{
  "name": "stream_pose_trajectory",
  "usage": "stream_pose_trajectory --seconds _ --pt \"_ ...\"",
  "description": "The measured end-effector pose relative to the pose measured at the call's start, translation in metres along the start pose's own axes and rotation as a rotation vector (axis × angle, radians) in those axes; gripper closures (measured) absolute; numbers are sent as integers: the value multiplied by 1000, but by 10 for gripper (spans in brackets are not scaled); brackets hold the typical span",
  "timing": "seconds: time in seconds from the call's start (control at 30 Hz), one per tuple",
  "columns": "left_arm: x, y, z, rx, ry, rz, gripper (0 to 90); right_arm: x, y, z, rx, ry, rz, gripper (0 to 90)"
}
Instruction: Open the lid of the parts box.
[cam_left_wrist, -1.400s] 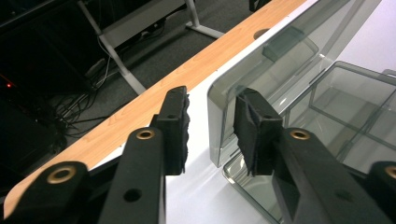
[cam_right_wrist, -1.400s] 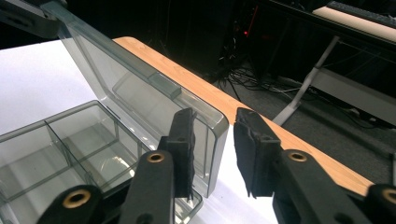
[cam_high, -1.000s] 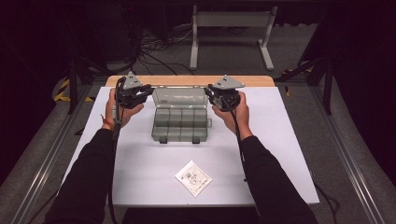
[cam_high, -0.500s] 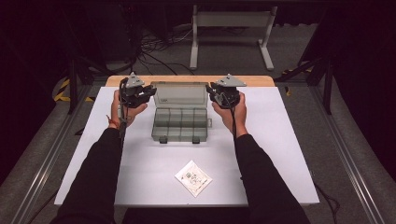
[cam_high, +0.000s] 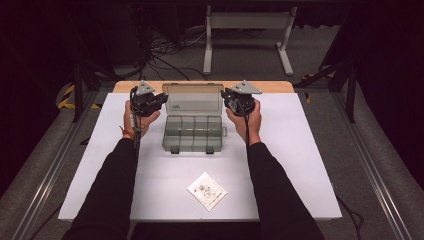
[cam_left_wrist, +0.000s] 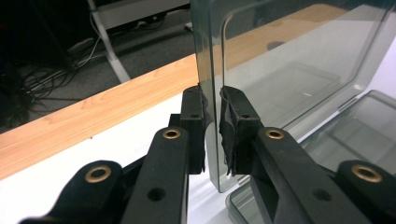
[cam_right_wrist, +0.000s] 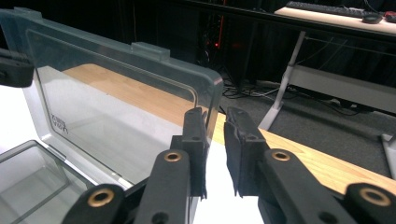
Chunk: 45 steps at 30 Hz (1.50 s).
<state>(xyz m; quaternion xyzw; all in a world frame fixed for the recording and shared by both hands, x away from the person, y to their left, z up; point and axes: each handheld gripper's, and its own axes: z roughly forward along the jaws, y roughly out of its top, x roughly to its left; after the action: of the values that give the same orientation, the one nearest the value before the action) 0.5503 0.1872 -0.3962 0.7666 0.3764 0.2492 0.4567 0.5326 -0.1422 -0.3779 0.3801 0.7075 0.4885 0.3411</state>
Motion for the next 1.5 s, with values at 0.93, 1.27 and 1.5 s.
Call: stream_pose_trajectory --seconds 0.93,1.27,1.5 --pt "1 -30 27 50 1 -98 804 8 -39 29 103 -49 70 823" --pt "0 -37 32 87 2 -90 786 11 -49 34 157 -39 66 796" --pt "0 -44 34 94 -16 -104 769 12 -58 35 193 -40 80 803"
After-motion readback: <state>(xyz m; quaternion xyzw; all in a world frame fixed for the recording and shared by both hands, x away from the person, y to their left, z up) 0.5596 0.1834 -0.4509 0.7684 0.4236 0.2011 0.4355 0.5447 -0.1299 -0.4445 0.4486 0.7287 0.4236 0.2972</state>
